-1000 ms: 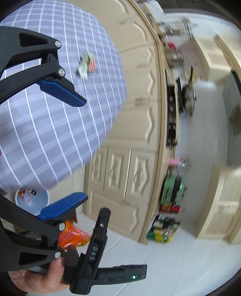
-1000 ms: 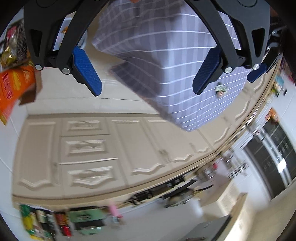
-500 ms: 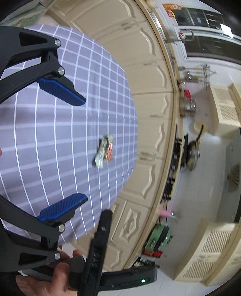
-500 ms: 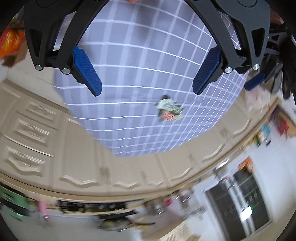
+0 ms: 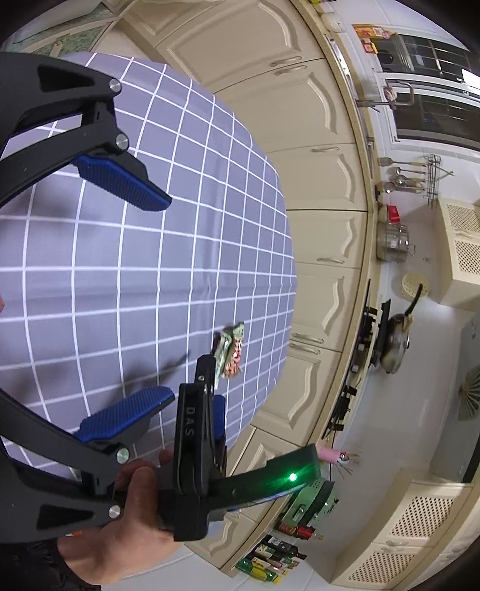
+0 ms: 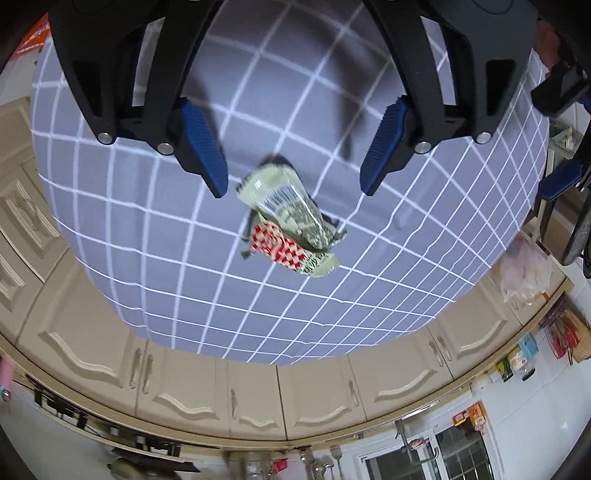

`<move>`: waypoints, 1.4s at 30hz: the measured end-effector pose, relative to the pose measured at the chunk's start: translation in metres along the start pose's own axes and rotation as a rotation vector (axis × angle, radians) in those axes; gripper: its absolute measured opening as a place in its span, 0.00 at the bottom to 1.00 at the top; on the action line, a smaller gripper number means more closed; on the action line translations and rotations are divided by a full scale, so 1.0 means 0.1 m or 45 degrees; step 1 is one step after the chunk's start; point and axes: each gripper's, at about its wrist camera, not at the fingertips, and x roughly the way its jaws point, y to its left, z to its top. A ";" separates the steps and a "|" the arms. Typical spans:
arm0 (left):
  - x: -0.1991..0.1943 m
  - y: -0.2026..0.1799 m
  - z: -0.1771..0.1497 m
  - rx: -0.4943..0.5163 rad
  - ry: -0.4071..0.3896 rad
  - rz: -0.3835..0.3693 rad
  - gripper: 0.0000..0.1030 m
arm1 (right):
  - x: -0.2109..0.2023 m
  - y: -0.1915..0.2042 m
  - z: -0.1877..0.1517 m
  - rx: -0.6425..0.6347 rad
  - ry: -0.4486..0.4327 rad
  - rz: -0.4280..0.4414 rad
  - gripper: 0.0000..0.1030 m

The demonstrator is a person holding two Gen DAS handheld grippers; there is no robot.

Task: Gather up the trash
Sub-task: 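Return both tools from the bin to the green wrappers on the table, then grasp the green wrapper with the right tool while the left tool grasps the other green wrapper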

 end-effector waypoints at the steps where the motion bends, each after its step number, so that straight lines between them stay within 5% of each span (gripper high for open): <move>1: 0.02 0.01 0.00 -0.002 0.003 0.002 0.91 | 0.06 0.02 0.03 -0.009 0.009 -0.002 0.64; 5: 0.13 0.08 0.03 -0.002 0.020 0.016 0.91 | 0.15 0.12 0.08 -0.053 -0.008 -0.032 0.39; 7: 0.19 0.11 0.07 0.003 0.023 0.028 0.91 | 0.17 0.20 0.08 -0.072 -0.008 -0.026 0.35; 11: 0.27 0.15 0.13 0.018 0.027 0.055 0.91 | 0.15 0.26 0.08 -0.089 -0.004 -0.019 0.38; 14: 0.32 0.20 0.18 0.024 0.033 0.070 0.91 | 0.08 0.27 0.09 -0.116 -0.023 -0.013 0.56; 21: 0.35 0.37 0.24 -0.017 0.029 0.120 0.91 | 0.02 0.48 0.19 -0.258 -0.091 0.122 0.56; 24: 0.37 0.42 0.25 -0.030 0.032 0.132 0.91 | 0.28 0.54 0.25 -0.293 -0.035 0.082 0.56; 26: 0.38 0.43 0.25 -0.029 0.035 0.140 0.91 | 0.42 0.49 0.27 -0.268 -0.002 0.057 0.48; 27: 0.38 0.43 0.26 -0.028 0.033 0.142 0.91 | 0.39 0.46 0.29 -0.243 0.002 0.078 0.25; 29: 0.40 0.44 0.29 -0.024 0.031 0.150 0.91 | 0.34 0.41 0.27 -0.212 0.023 0.082 0.13; 42: 1.03 -0.20 0.56 0.231 0.132 0.101 0.91 | -0.25 -0.41 -0.33 0.157 -0.069 0.113 0.10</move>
